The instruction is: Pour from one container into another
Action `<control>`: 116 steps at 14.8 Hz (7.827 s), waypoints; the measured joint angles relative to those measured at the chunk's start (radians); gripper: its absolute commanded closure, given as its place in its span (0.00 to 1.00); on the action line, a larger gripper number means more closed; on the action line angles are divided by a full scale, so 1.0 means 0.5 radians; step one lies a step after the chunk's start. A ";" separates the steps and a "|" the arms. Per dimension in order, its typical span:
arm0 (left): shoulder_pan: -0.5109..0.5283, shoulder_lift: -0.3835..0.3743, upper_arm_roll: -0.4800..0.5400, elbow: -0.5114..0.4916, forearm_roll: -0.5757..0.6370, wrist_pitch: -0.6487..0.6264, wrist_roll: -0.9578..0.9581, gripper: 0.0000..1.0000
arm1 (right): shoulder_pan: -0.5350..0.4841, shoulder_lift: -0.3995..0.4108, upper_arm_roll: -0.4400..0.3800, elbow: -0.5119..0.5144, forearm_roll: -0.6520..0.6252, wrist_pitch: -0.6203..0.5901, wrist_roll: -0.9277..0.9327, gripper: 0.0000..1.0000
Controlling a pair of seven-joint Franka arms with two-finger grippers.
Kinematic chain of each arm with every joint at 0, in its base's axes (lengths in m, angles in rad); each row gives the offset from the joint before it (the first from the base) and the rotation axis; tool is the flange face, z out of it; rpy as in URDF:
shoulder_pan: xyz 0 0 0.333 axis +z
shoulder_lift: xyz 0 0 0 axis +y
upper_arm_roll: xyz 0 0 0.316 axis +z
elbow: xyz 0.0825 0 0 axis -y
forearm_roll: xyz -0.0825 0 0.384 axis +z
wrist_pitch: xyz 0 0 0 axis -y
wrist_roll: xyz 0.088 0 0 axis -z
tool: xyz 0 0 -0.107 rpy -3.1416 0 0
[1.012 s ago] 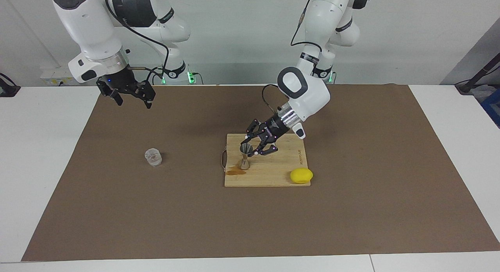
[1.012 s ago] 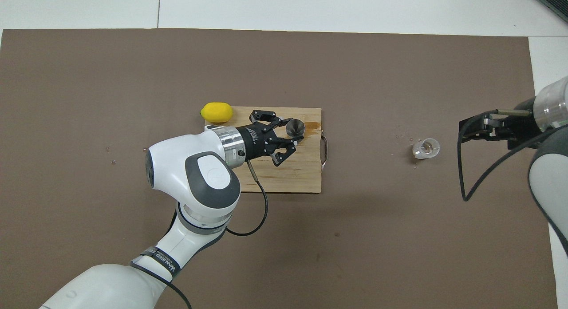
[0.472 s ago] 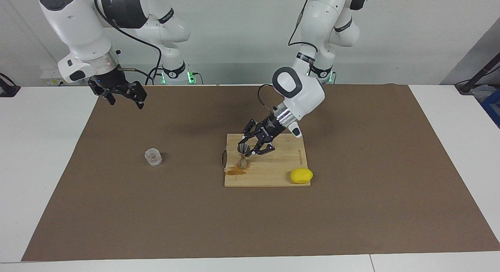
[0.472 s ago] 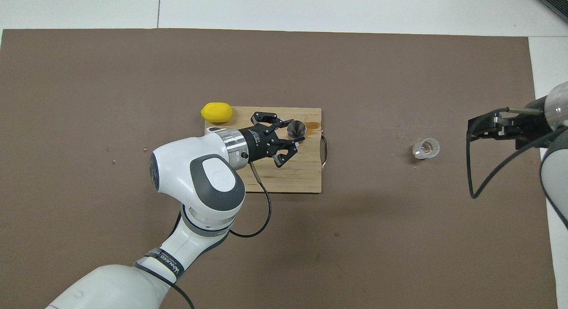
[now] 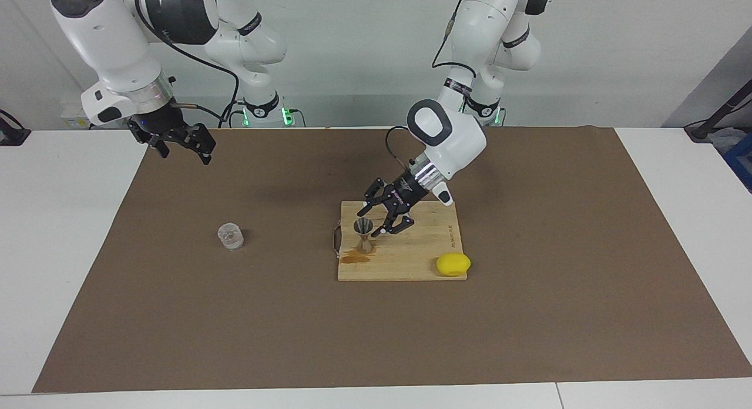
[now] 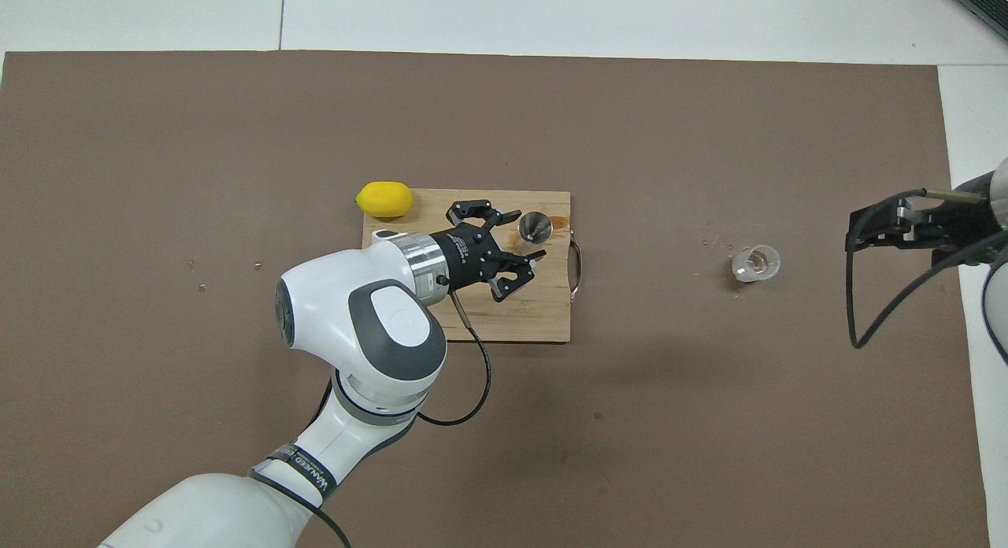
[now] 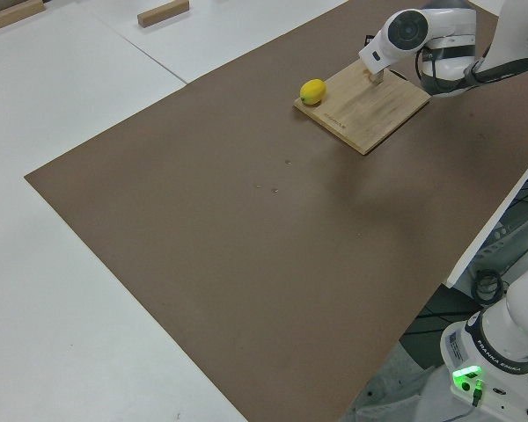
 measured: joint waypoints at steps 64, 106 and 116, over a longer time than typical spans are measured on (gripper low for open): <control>1.288 -0.730 -0.022 0.705 3.017 -2.491 2.844 0.00 | -0.470 0.744 0.021 -0.713 1.662 0.920 1.080 0.05; 1.182 -0.725 0.086 0.764 3.020 -2.612 2.856 0.00 | 0.429 0.667 0.025 -0.099 1.047 0.983 2.672 1.00; 1.182 -0.725 0.086 0.764 3.020 -2.613 2.856 0.00 | 0.684 0.803 0.025 0.224 0.613 0.855 2.919 1.00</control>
